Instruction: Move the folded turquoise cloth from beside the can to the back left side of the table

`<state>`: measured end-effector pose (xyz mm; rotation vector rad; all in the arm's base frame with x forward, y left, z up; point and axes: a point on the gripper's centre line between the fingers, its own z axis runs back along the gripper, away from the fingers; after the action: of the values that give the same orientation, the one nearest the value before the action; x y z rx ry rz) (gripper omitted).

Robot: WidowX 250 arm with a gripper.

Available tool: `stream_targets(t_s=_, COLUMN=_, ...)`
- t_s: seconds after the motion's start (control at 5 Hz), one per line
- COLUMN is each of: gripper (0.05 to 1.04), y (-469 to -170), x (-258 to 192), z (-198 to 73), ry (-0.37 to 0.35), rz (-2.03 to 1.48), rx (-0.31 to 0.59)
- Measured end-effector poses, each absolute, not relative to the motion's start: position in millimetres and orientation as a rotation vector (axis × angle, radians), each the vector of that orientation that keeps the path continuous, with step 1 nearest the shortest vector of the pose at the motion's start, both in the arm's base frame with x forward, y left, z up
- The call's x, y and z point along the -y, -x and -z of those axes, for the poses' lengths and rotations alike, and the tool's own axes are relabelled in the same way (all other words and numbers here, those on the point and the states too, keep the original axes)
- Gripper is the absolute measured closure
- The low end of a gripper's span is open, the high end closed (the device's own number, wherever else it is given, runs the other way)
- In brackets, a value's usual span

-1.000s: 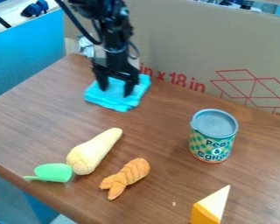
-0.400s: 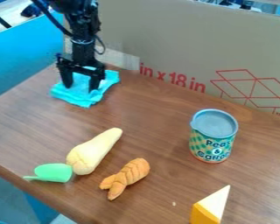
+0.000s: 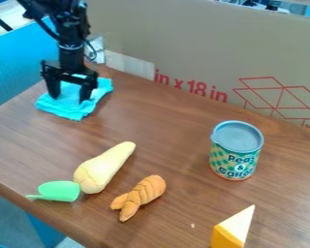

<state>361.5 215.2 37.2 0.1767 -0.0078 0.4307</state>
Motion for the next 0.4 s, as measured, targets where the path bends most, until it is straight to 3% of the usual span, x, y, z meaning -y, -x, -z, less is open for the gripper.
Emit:
stream_targets(t_s=0.2, gripper=0.078, y=-350, x=-207, z=-45, ry=-0.131, rz=-0.404, rx=0.059)
stream_targets(t_s=0.4, gripper=0.079, y=-343, x=-188, z=-87, ry=-0.128, rz=-0.362, rx=0.203)
